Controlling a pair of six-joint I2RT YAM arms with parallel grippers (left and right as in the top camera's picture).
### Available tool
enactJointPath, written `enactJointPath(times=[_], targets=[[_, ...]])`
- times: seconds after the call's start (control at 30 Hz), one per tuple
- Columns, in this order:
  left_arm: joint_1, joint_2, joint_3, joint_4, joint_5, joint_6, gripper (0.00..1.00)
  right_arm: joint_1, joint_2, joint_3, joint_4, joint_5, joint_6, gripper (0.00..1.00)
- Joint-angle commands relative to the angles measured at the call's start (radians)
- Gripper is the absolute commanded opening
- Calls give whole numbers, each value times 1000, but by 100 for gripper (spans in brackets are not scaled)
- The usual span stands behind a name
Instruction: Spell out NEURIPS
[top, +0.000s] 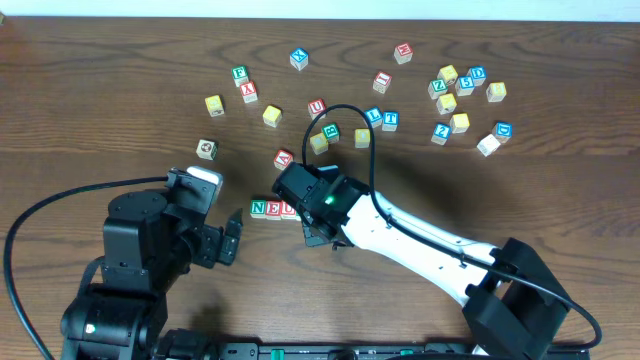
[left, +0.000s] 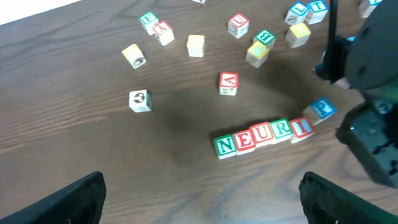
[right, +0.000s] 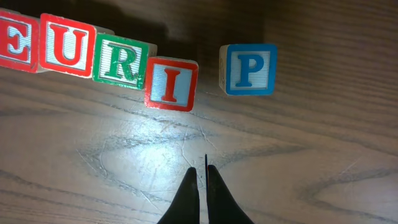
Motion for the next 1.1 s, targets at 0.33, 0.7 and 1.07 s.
enactJointPath(times=[0.33, 0.7, 1.07], targets=[[211, -1, 21, -34, 165, 40, 98, 26, -16, -52, 23, 2, 13, 1], [415, 82, 21, -66, 355, 138, 98, 28, -16, -52, 27, 1, 13, 1], [417, 121, 21, -60, 354, 142, 98, 69, -16, -68, 100, 2, 13, 1]])
